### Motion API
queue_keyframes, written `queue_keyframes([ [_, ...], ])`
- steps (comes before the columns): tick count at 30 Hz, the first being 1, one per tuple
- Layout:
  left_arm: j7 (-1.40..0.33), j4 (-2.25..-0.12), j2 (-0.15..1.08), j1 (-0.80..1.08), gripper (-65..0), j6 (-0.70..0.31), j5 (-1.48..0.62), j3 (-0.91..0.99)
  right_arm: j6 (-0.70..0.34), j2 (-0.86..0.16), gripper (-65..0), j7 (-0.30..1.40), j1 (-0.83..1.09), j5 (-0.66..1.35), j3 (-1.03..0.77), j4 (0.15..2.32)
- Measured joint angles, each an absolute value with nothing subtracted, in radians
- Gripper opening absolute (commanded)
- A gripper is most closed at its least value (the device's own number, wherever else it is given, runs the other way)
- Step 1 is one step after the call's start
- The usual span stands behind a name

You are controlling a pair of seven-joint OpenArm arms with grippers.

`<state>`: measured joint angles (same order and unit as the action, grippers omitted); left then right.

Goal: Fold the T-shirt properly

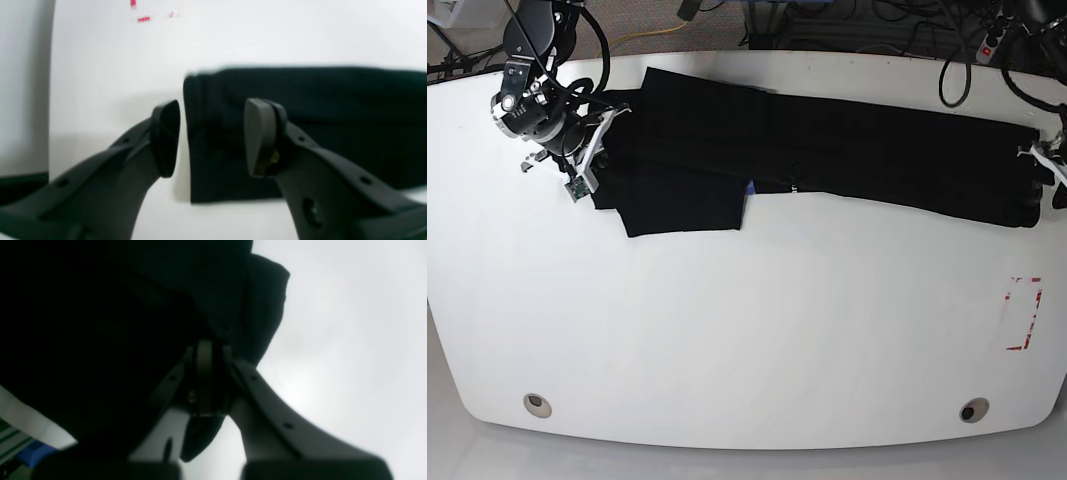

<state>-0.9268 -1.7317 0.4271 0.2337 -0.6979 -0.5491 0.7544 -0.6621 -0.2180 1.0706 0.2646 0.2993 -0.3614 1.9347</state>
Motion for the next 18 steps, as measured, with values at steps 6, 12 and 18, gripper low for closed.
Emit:
queue_keyframes([
  [6, -0.931, -1.753, 0.496, 0.303, -36.0, -0.698, -0.686, 0.76, -0.662, -0.214, -65.0, 1.07, 0.265, 0.301, -0.361, 1.935],
  [12, -0.925, -1.729, 0.431, 0.137, -35.7, -0.697, -0.645, 0.82, -0.662, -0.212, -65.0, 1.07, 0.263, 0.308, -0.361, 1.935],
  [18, -0.932, -1.546, 0.392, -0.077, -35.7, -0.696, -0.446, 0.755, -0.662, -0.213, -65.0, 1.071, 0.259, 0.312, -0.361, 1.935],
])
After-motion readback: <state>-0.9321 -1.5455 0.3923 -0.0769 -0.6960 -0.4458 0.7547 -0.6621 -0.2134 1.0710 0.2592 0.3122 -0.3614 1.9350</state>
